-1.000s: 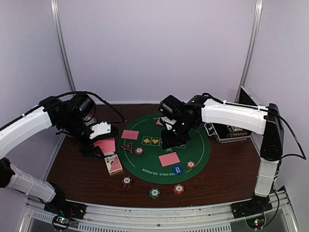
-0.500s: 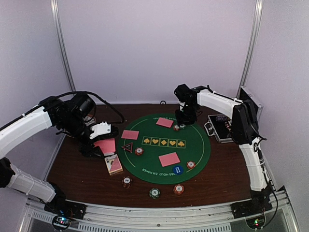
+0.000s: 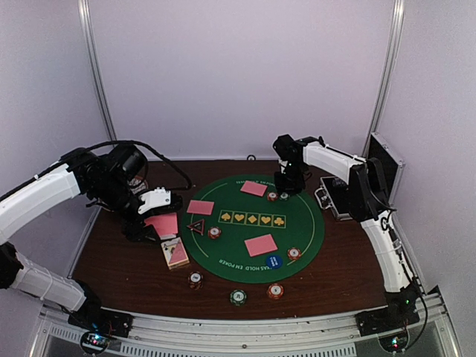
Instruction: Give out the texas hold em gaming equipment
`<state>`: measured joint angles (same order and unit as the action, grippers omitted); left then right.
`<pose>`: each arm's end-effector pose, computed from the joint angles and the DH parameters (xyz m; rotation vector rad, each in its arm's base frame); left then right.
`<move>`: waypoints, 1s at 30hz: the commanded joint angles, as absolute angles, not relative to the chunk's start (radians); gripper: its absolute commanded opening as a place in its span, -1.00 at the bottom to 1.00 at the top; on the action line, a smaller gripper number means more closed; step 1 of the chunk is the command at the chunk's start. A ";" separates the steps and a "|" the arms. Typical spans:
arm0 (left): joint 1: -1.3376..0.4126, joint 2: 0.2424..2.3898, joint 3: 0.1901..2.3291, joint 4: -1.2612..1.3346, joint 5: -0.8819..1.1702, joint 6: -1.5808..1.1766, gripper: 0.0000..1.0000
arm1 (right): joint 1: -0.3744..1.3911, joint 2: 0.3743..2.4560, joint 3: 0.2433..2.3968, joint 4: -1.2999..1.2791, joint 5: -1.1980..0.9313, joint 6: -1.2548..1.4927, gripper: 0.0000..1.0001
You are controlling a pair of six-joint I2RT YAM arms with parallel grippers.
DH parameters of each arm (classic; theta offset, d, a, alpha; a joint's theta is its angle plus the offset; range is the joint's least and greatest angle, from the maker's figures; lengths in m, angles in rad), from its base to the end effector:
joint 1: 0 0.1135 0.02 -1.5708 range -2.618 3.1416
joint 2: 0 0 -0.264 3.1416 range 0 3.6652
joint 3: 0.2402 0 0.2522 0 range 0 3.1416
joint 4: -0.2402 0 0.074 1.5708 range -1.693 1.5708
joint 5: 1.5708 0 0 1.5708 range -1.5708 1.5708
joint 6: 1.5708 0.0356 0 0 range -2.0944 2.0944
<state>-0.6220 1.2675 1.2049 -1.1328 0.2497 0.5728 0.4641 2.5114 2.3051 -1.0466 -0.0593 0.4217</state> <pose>0.1811 -0.1407 0.3091 1.6019 2.2380 -0.3581 0.4637 0.2345 0.1736 -0.0744 2.8660 0.2738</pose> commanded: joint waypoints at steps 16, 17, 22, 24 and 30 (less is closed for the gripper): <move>-0.624 1.269 1.232 -1.123 0.265 0.568 -1.00 | 0.457 2.398 2.307 -1.057 -0.087 0.413 0.30; -0.624 1.269 1.232 -1.123 0.266 0.568 -1.00 | 0.467 2.368 2.285 -1.048 -0.086 0.413 0.30; -0.624 1.265 1.233 -1.124 0.264 0.561 -1.00 | 0.548 2.184 2.104 -0.997 -0.075 0.411 0.37; -0.624 1.259 1.231 -1.124 0.263 0.557 -1.00 | 0.604 2.102 1.996 -0.962 -0.070 0.415 0.43; -0.624 1.245 1.223 -1.127 0.257 0.561 -1.00 | 0.870 1.918 1.716 -0.926 -0.068 0.439 0.63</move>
